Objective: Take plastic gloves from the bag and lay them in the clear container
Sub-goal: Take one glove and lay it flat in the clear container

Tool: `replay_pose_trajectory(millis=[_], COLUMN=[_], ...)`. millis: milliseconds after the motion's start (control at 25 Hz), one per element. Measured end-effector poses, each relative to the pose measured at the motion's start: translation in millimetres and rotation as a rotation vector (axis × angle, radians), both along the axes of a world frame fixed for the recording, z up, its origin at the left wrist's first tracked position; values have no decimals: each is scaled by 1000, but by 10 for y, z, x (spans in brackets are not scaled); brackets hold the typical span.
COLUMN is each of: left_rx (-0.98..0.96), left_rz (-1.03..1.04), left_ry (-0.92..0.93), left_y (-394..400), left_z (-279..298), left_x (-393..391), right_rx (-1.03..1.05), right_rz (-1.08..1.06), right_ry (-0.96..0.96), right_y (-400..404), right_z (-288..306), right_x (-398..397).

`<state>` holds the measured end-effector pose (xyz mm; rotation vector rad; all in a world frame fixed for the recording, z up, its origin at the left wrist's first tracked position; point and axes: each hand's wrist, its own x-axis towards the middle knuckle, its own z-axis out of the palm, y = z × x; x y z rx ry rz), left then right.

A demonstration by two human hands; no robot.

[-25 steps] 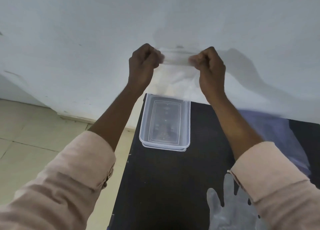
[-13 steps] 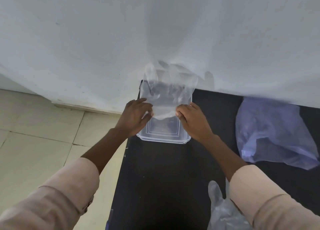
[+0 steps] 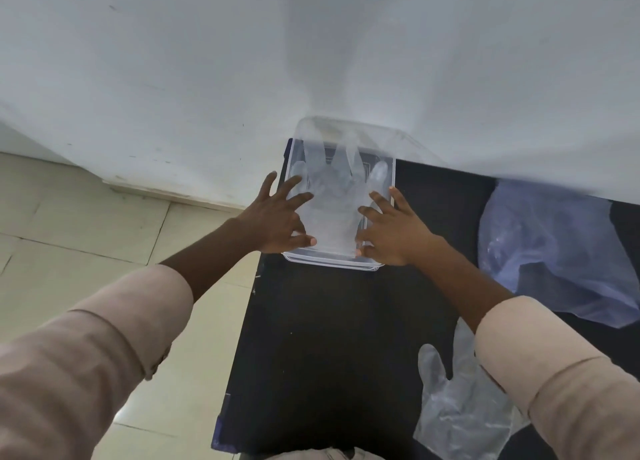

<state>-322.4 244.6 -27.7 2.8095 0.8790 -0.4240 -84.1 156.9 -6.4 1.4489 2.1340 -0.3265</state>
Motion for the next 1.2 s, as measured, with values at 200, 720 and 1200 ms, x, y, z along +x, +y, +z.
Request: replay_pose_trajectory(millis=[200, 720, 1200], left_rx=[29, 61, -58], left_rz=[-83, -36, 174], left_ry=[112, 21, -147], left_y=[33, 6, -65], left_z=[58, -35, -15], left_x=[35, 11, 55], right_rx=[-46, -16, -307], right_rz=[9, -65, 46], right_ry=[-59, 260, 95], right_y=[1, 63, 226], right_z=[79, 19, -65], right_x=[-32, -344, -341])
